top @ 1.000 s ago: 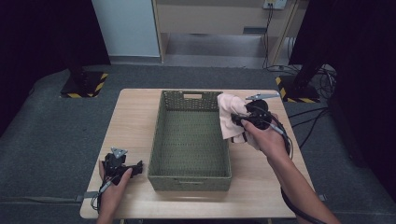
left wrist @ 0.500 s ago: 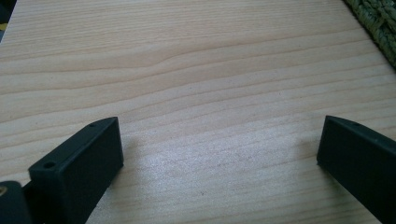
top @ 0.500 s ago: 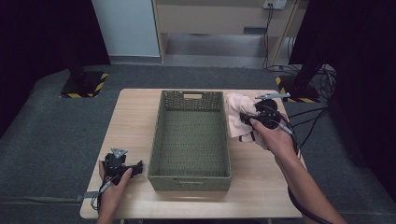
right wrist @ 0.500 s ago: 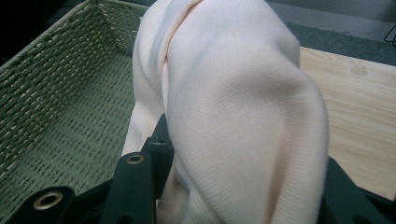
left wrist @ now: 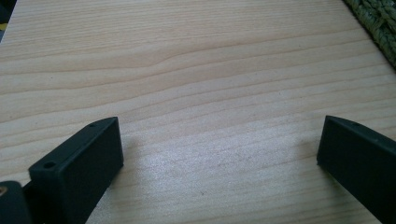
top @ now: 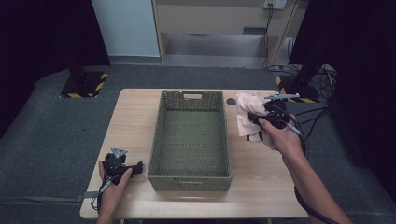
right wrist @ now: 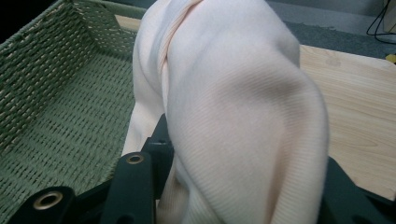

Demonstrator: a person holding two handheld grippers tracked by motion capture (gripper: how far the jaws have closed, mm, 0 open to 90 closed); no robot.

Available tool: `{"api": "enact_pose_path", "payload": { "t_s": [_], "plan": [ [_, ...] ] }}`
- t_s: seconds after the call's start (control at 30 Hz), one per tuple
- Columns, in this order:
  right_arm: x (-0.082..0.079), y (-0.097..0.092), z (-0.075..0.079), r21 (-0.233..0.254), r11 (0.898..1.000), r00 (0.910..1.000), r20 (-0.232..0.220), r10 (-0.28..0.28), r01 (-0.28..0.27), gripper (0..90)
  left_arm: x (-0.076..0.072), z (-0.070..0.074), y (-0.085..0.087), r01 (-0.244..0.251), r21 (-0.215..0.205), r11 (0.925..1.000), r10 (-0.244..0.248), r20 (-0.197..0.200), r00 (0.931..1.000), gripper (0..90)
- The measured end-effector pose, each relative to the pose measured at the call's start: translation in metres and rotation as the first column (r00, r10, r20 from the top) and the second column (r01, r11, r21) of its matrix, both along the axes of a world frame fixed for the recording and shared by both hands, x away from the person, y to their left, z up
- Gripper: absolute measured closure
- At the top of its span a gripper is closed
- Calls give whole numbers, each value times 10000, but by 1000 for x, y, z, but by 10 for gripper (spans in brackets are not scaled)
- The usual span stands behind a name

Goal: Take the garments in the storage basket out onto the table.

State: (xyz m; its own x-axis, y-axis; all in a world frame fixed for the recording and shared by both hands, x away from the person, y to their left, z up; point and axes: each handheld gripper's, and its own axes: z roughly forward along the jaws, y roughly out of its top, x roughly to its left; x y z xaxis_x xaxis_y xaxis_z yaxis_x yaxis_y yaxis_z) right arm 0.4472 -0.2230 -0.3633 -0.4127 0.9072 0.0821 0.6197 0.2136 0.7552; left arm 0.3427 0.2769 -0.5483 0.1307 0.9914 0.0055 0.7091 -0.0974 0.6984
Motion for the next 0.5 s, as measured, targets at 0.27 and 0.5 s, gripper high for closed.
{"api": "enact_pose_path", "payload": {
  "t_s": [0.27,0.5],
  "plan": [
    [1,-11,-5,-47,9998,9997,-78,-214,213,563,0,0,0,-1,0,10000,1,1,10000,0],
    [3,-22,-8,-152,9989,9990,-67,-441,440,563,0,0,0,0,-1,10000,0,0,10000,0]
  ]
}}
